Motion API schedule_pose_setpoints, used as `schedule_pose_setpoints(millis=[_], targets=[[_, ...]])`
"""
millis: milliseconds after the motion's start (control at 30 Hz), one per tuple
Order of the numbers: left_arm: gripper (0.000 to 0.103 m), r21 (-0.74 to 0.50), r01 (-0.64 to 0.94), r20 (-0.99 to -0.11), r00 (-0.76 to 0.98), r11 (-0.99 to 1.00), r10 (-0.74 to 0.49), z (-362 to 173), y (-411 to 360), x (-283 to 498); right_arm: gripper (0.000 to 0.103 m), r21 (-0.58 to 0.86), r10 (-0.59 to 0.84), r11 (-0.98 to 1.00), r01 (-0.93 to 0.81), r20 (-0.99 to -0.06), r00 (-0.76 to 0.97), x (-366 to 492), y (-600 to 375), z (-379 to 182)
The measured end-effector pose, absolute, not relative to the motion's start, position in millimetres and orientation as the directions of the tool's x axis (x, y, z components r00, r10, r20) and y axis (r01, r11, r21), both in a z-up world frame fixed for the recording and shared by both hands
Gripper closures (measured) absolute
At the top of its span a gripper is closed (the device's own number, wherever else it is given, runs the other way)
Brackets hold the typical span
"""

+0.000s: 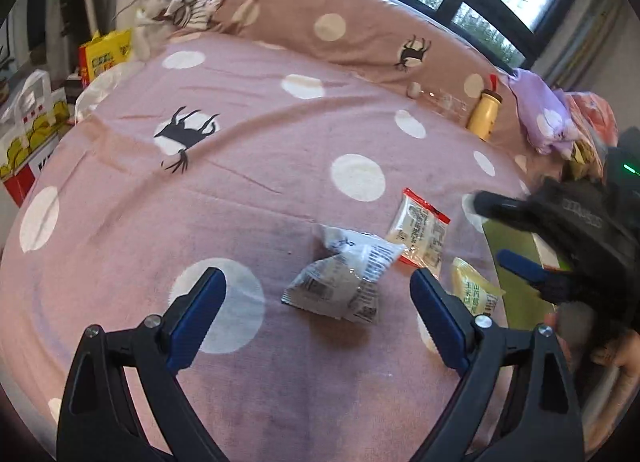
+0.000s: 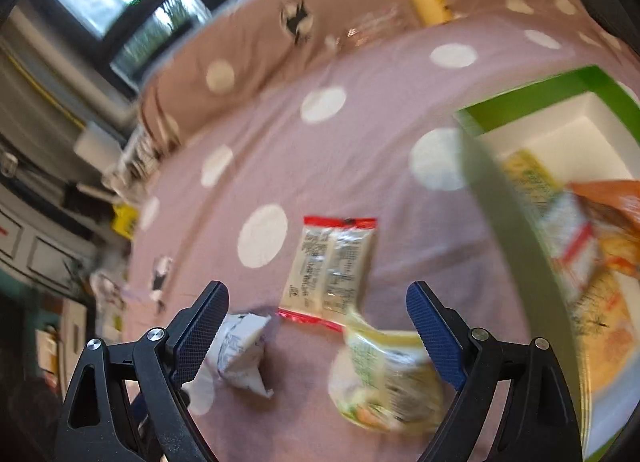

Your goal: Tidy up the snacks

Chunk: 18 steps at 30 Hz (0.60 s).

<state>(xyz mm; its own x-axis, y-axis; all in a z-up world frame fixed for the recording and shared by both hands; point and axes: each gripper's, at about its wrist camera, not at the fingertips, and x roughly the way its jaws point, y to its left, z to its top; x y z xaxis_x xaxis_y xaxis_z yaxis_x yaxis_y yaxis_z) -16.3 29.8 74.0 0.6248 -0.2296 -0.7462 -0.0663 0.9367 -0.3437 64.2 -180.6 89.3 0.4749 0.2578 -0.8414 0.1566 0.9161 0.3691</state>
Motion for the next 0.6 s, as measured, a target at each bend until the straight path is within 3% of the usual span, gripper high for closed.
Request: schedule_pose_setpoints(millis=[133, 333, 367, 400, 600], targets=[[0.010, -0.348, -0.092, -0.750, 0.624, 0.933, -0.218, 74.6, 39.9, -17.3, 0.012, 0.202, 0.127, 0.966, 0.159, -0.913, 0.388, 98.1, -147.2, 60.6], [0.010, -0.349, -0.119, -0.754, 0.624, 0.930, -0.203, 75.4, 56.9, -19.8, 0.012, 0.092, 0.034, 0.984, 0.152, -0.937, 0.347, 110.0, -135.9, 31.5], [0.010, -0.352, -0.124, -0.753, 0.626, 0.928, -0.201, 75.7, 60.2, -20.5, 0.018, 0.076, 0.022, 0.987, 0.142, -0.936, 0.352, 109.2, -133.6, 31.8], [0.010, -0.354, -0.129, -0.752, 0.627, 0.926, -0.200, 75.8, 62.5, -21.4, 0.032, 0.052, 0.000, 0.990, 0.132, -0.931, 0.365, 107.8, -131.1, 32.4], [0.010, -0.357, -0.142, -0.751, 0.631, 0.923, -0.194, 77.1, 70.5, -26.8, 0.035, 0.133, 0.070, 0.984, 0.120, -0.901, 0.429, 95.4, -144.3, 46.8]])
